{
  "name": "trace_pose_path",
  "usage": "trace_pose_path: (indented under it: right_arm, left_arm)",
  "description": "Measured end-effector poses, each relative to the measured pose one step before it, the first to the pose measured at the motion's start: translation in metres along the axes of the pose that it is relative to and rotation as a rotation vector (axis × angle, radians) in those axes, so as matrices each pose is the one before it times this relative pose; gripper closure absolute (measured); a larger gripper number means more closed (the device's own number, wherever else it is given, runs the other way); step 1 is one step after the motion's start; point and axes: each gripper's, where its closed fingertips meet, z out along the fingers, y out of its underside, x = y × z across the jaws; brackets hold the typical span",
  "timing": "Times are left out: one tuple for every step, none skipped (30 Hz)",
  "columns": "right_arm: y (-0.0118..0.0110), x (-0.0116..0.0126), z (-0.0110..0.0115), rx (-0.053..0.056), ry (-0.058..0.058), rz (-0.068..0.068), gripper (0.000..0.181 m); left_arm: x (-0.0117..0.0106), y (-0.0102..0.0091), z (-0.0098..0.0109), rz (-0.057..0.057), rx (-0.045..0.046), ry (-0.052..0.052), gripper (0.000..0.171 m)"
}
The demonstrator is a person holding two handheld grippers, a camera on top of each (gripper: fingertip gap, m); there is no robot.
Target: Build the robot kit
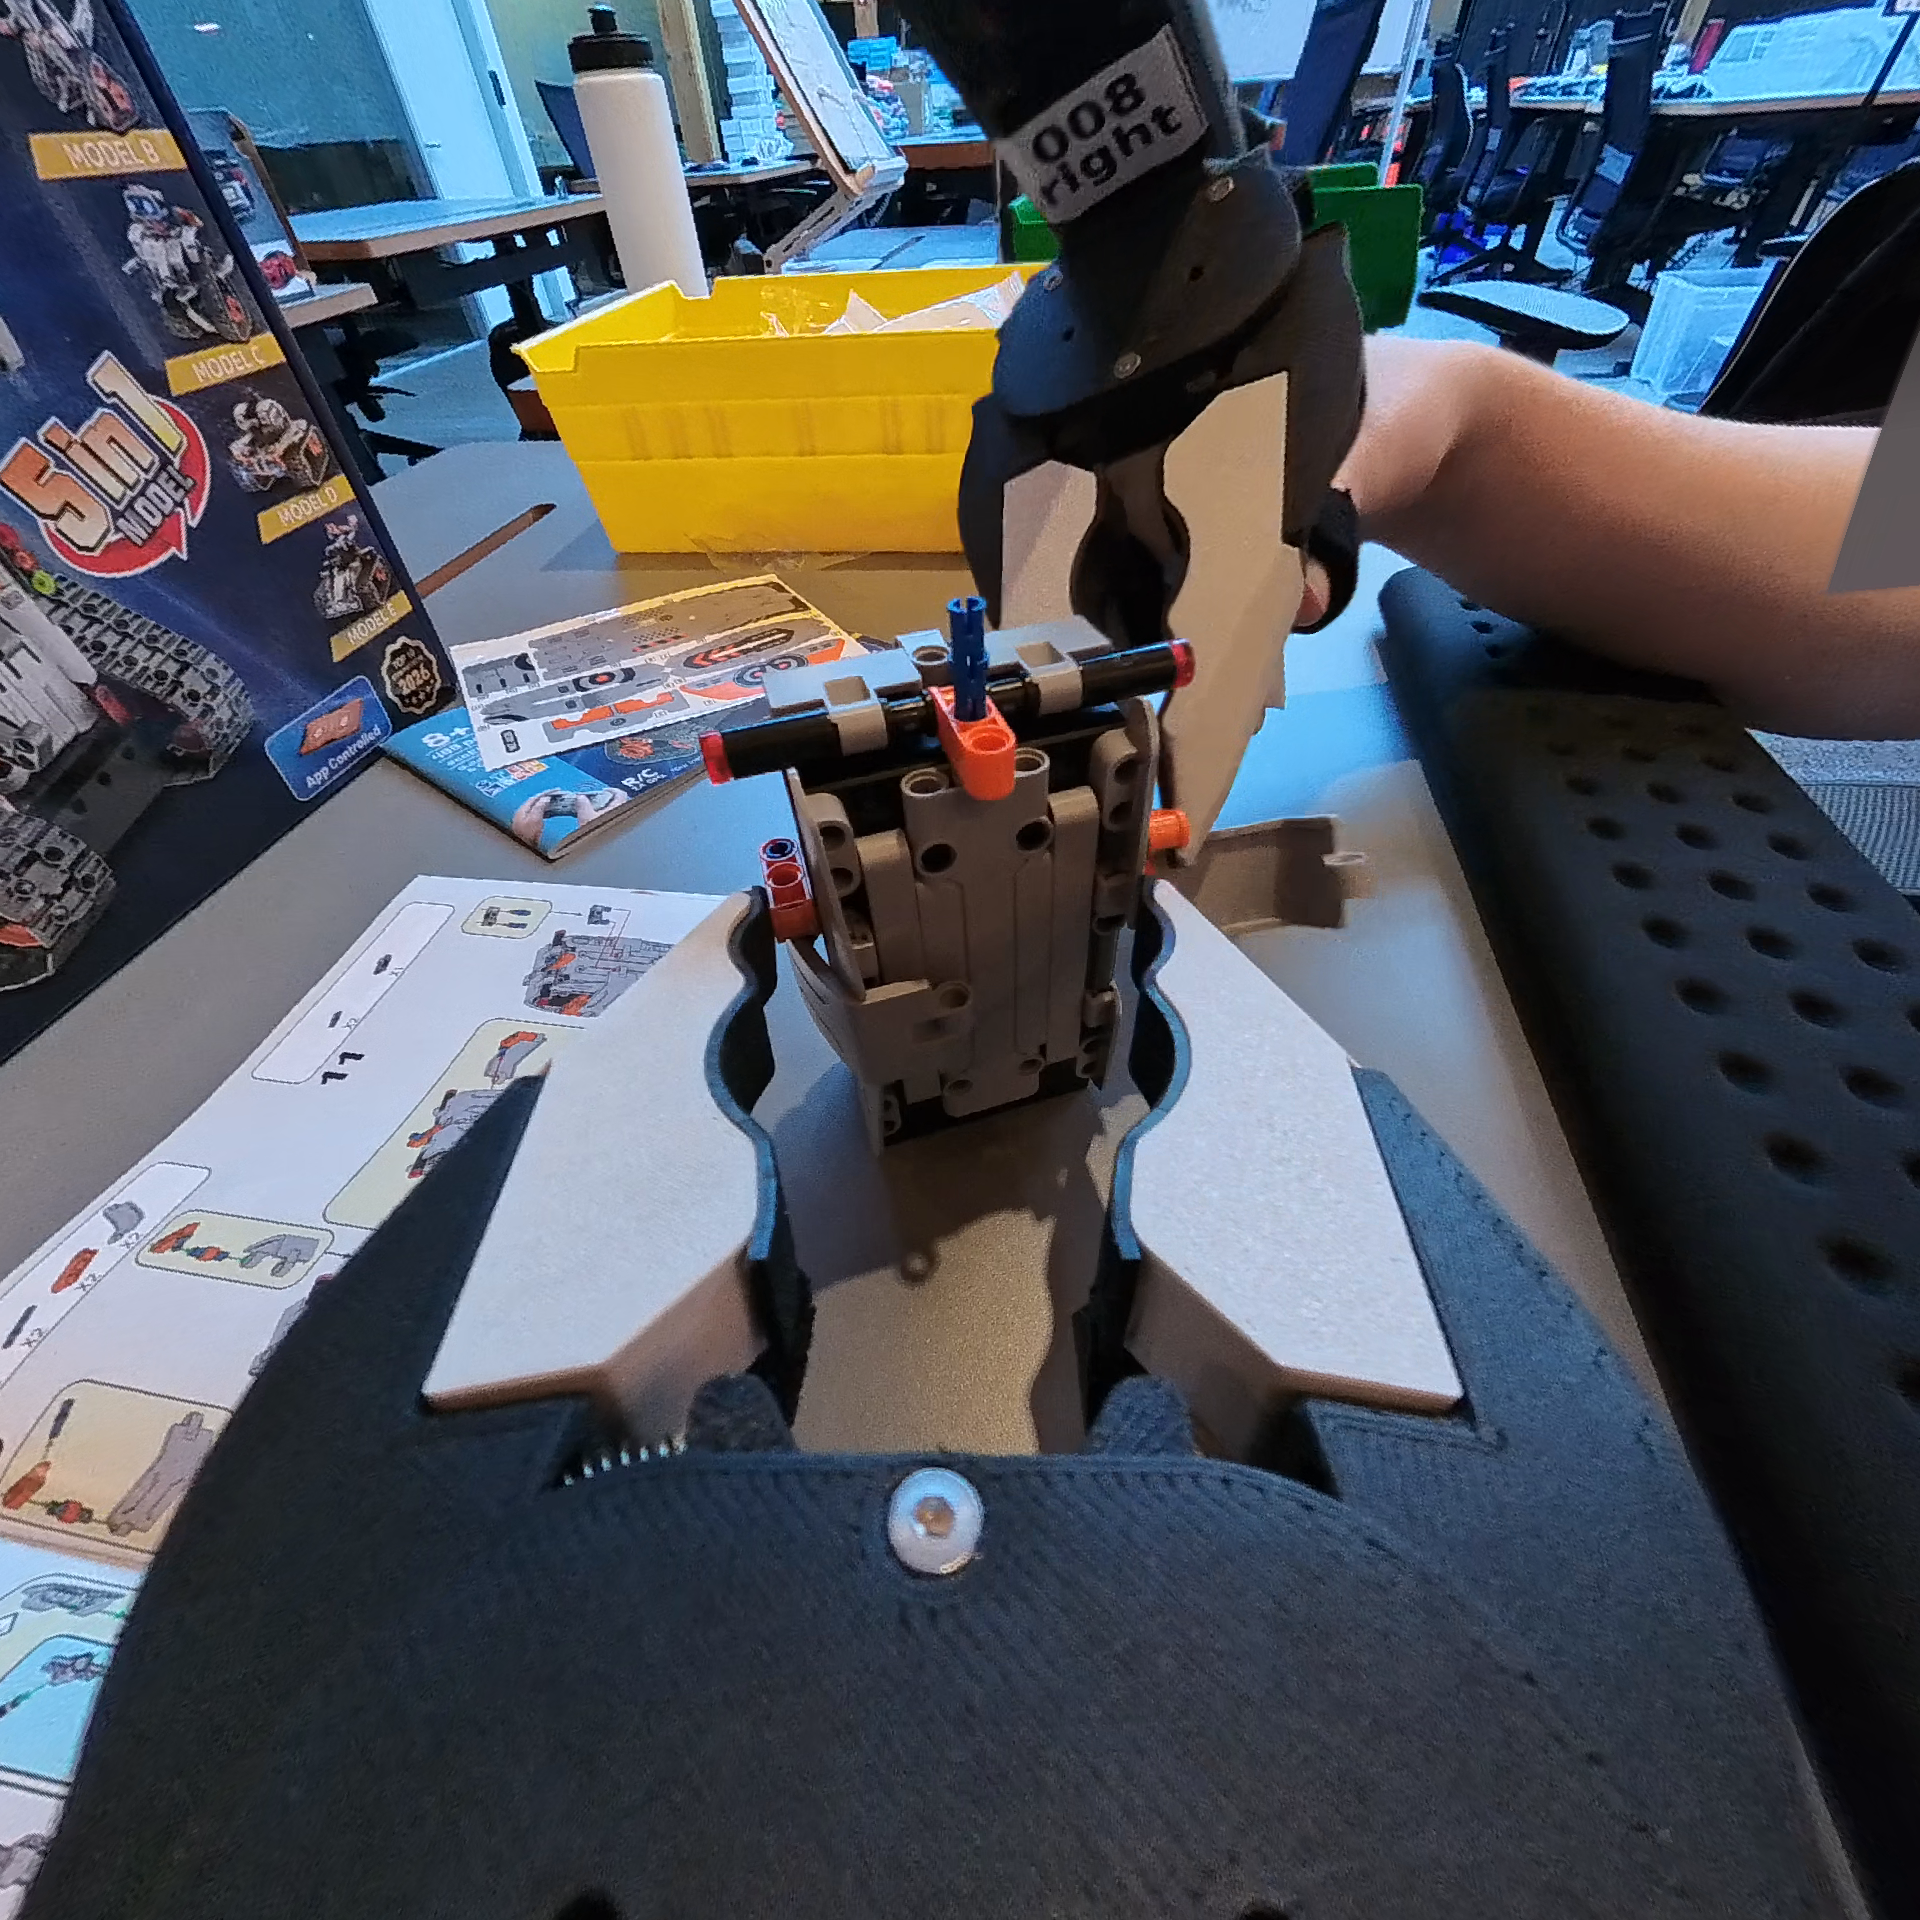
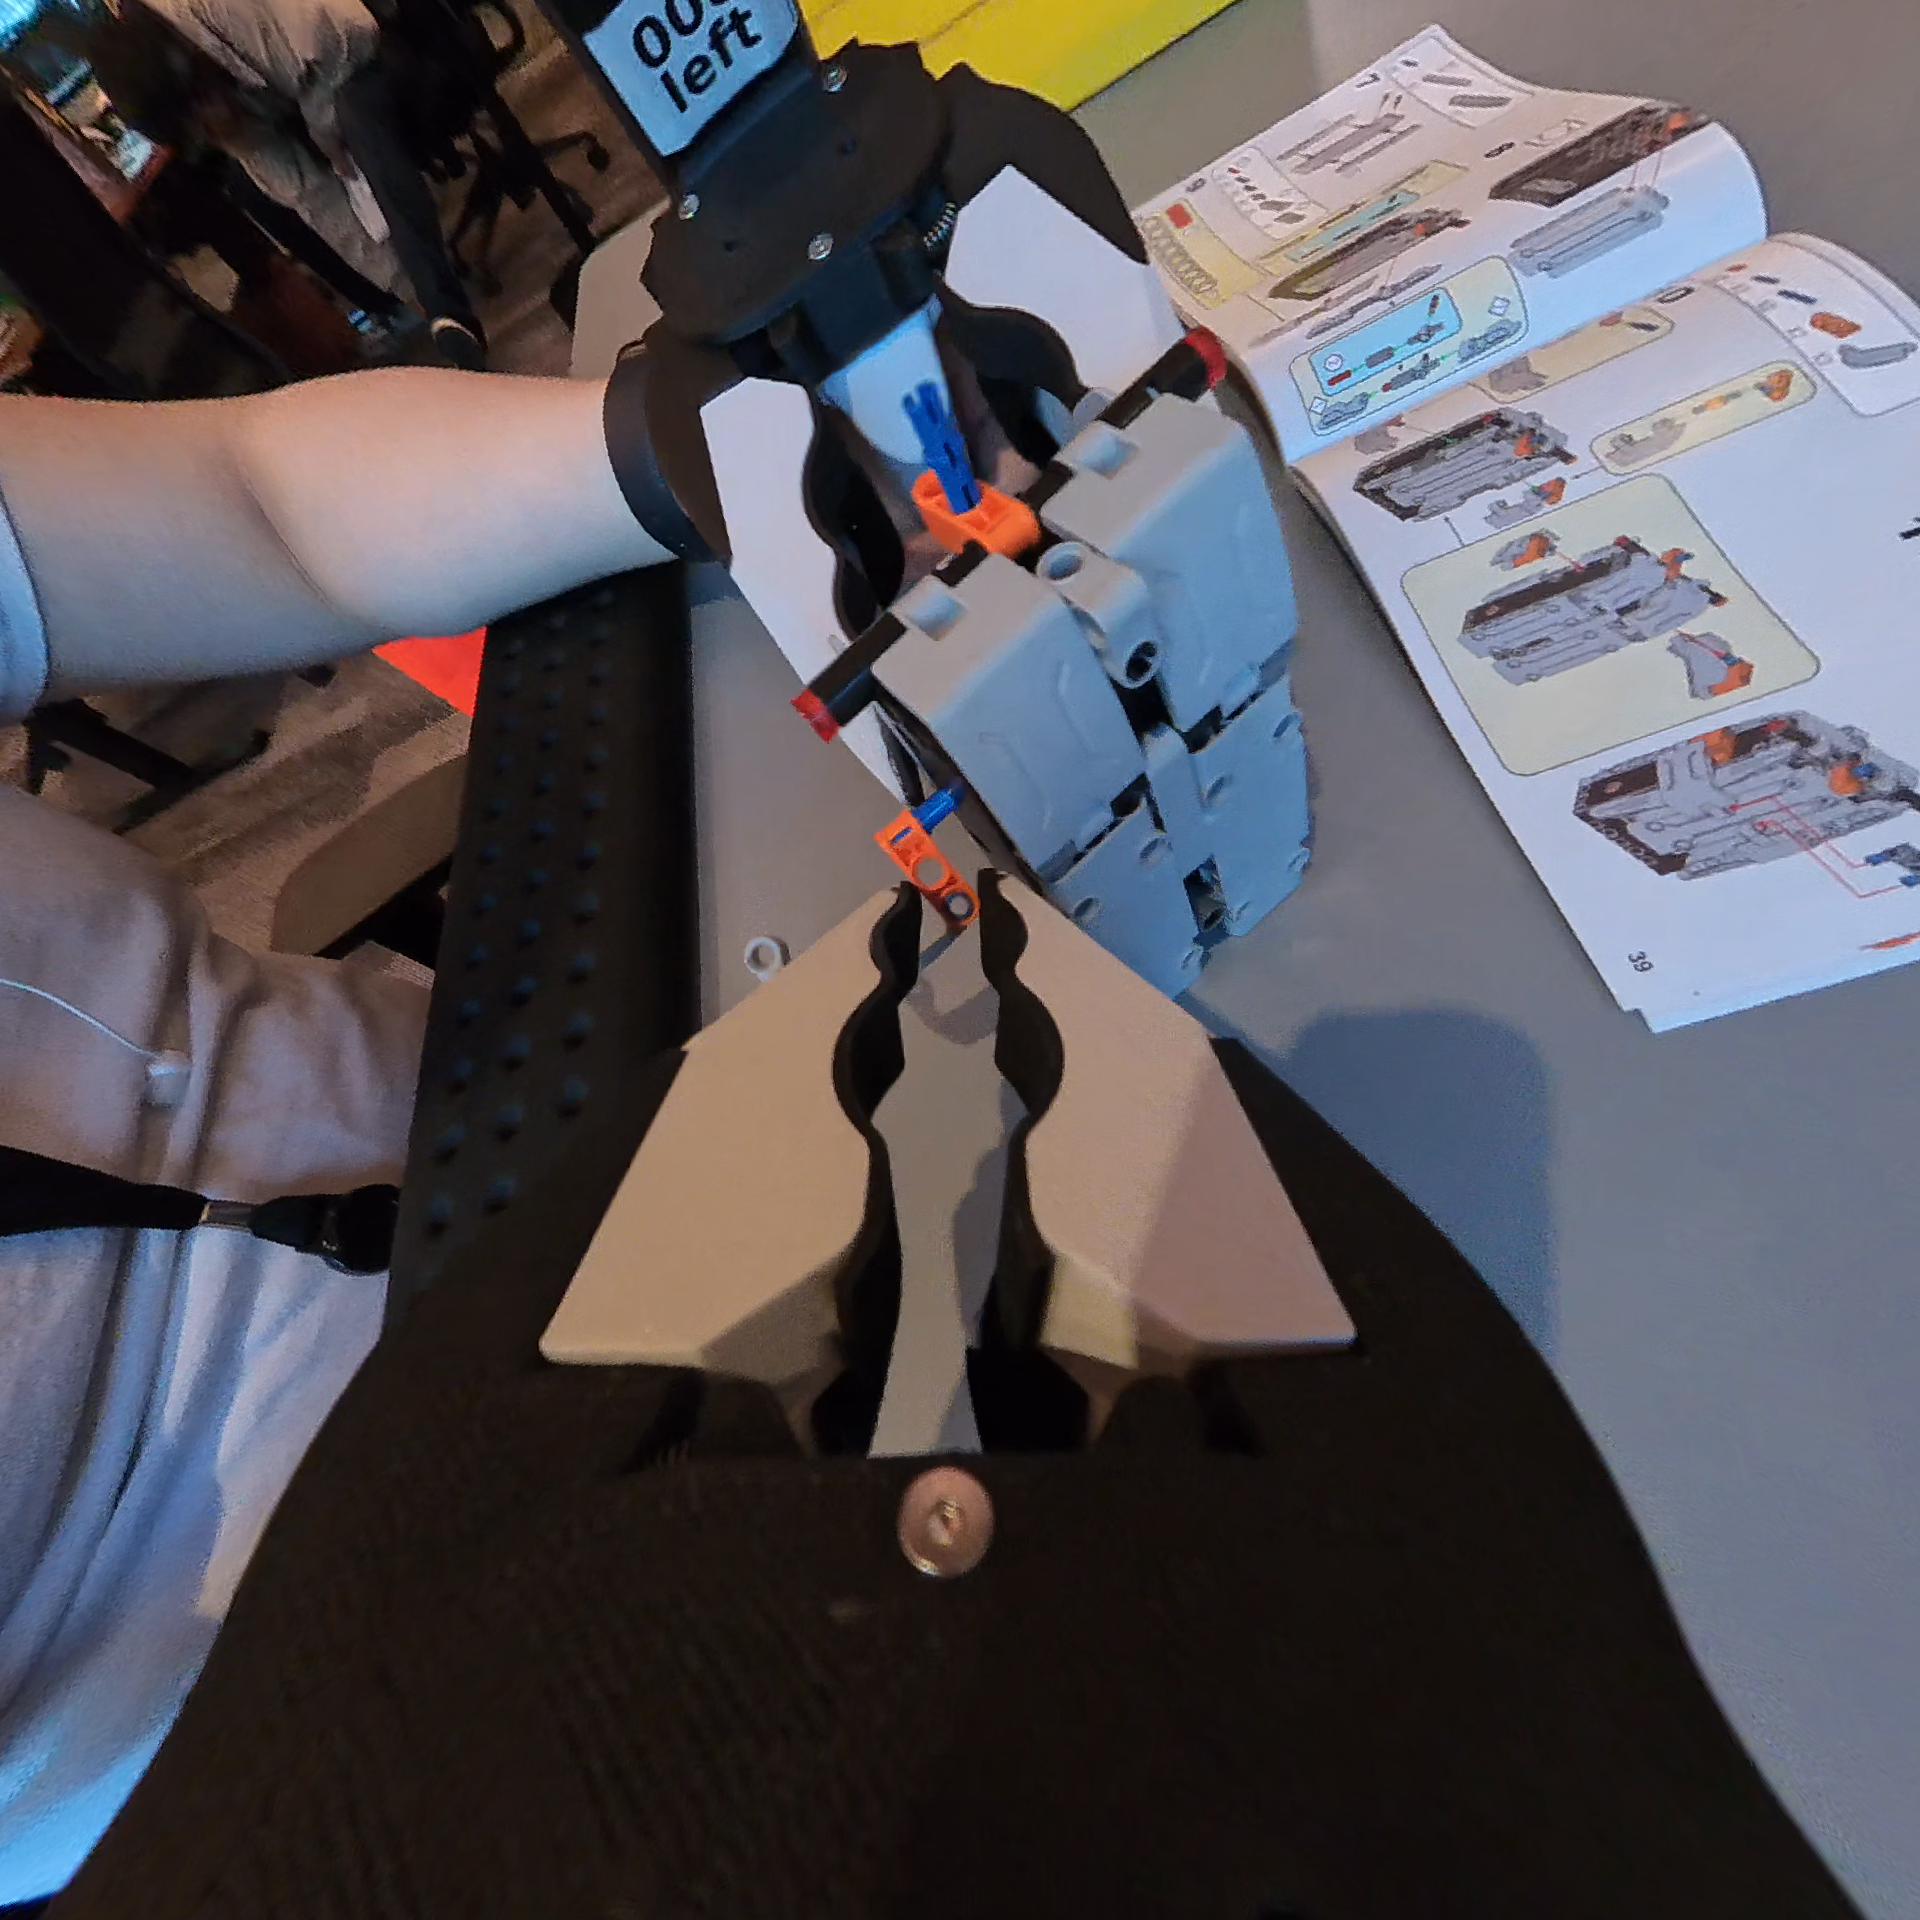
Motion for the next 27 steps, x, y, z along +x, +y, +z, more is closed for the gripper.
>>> trace_pose_path:
  right_arm:
    - [0.0,-0.00026,-0.00037,0.003,-0.0044,0.0048,0.17]
    - [0.00026,-0.00048,-0.00008,0.0,-0.002,0.0003,0.17]
    - [0.00009,0.00005,0.00006,0.0003,0.0018,0.0023,0.17]
    - [0.00006,-0.00004,0.00015,0.0013,0.0007,0.0087,0.17]
    - [0.00006,-0.00011,0.00012,0.0004,0.0003,0.0113,0.17]
    - [0.00006,0.00004,-0.00007,0.0011,0.0027,0.0086,0.17]
    - [0.0001,0.00007,-0.00003,0.0005,0.0038,0.01,0.17]
    - [-0.00009,0.00016,-0.00006,-0.0002,0.0043,0.0138,0.17]
    - [-0.00012,0.00036,-0.00013,-0.0002,0.006,0.0126,0.17]
    - [-0.00007,0.00028,-0.00028,-0.0001,0.0078,0.0114,0.17]
    - [-0.00019,0.00046,-0.00033,-0.0008,0.0114,0.0085,0.17]
    - [-0.00021,0.00006,-0.00049,-0.0016,0.012,0.0071,0.17]
    - [-0.00024,0.00022,-0.00052,-0.0025,0.0155,0.0048,0.17]
    - [-0.00013,0.00017,-0.00044,-0.0028,0.0154,0.0019,0.17]
    - [0.00014,-0.00023,-0.00022,-0.0061,0.0149,-0.0009,0.17]
    - [-0.00006,0.00009,-0.00023,-0.008,0.0186,-0.0073,0.17]
    - [0.00001,0.00015,-0.00011,-0.0089,0.0199,-0.0139,0.17]
    - [0.00007,0.00018,-0.00001,-0.0102,0.0178,-0.0145,0.17]
    - [-0.0001,0.00007,-0.00015,-0.01,0.015,-0.0137,0.17]
    - [-0.00014,0.00012,-0.0004,-0.0092,0.0126,-0.0115,0.17]
    - [-0.00004,0.0001,-0.00044,-0.0101,0.0092,-0.0108,0.17]
    - [-0.00003,0.00007,-0.00024,-0.0108,0.0071,-0.0108,0.17]
    - [-0.00015,0.00008,-0.00018,-0.0085,0.0063,-0.0084,0.17]
    - [0.0001,-0.00009,-0.00003,-0.0115,0.0055,-0.0087,0.17]
    - [0.00021,0.00017,0.00002,-0.013,0.0087,-0.0093,0.17]
    - [0.00008,0.00016,-0.00006,-0.0121,0.0108,-0.0076,0.17]
    - [-0.00003,0.00004,-0.00022,-0.0121,0.0121,-0.0071,0.17]
  left_arm:
    - [0.00038,0.0,0.0,0.0002,0.00006,0.0035,0.103]
    - [0.00042,0.00008,0.00003,0.0008,0.00005,0.0027,0.103]
    - [0.00013,-0.00001,0.0,0.0005,0.00002,0.0004,0.103]
    - [0.00004,-0.00001,0.00001,0.0,0.00005,-0.0004,0.103]
    - [0.0,-0.00001,0.0,0.0005,0.00002,-0.0005,0.103]
    - [-0.00002,-0.00001,0.00001,0.0007,0.00004,-0.0005,0.103]
    - [-0.00002,0.0,0.0,0.0005,-0.00002,-0.0006,0.103]
    - [-0.00004,0.0,0.0,0.0001,-0.00002,-0.001,0.103]
    - [-0.00024,0.00003,-0.0001,-0.0003,-0.00001,-0.0012,0.103]
    - [-0.00009,0.0,0.0,0.0,-0.00005,-0.0014,0.103]
    - [-0.00017,0.00002,-0.00001,0.0,-0.00011,-0.0012,0.103]
    - [-0.00013,-0.00001,0.00009,-0.0001,-0.00005,-0.001,0.103]
    - [-0.00006,0.0,0.0,0.0001,-0.00003,-0.0011,0.103]
    - [-0.00009,0.0,0.0,0.0005,-0.00005,-0.0011,0.103]
    - [-0.00003,0.0,0.0,0.0006,-0.00007,-0.0006,0.103]
    - [0.00003,0.0,0.0,0.0002,-0.00003,-0.0004,0.103]
    - [-0.00002,0.0,0.0,0.0,0.00002,-0.0002,0.103]
    - [0.00006,-0.00002,0.00001,0.0003,0.00007,-0.0001,0.103]
    - [-0.00002,-0.0001,-0.00002,0.0003,0.0,0.0,0.103]
    - [0.00013,-0.00001,0.0,0.0007,-0.00005,-0.0001,0.103]
    - [0.00008,0.00002,-0.00001,0.0009,-0.00019,0.0003,0.103]
    - [0.00016,0.00002,0.00008,-0.0001,-0.00029,0.0011,0.103]
    - [0.00005,0.00002,-0.00001,-0.0013,-0.00006,0.0011,0.103]
    - [-0.00007,-0.00009,-0.00003,-0.0006,0.0,0.0006,0.103]
    - [0.0001,0.00001,-0.00001,0.0003,-0.00012,0.0001,0.103]
    - [-0.00005,0.00005,0.00006,0.0005,-0.00053,-0.0001,0.103]
    - [0.00005,0.00003,-0.00009,0.0013,-0.00099,-0.0003,0.103]
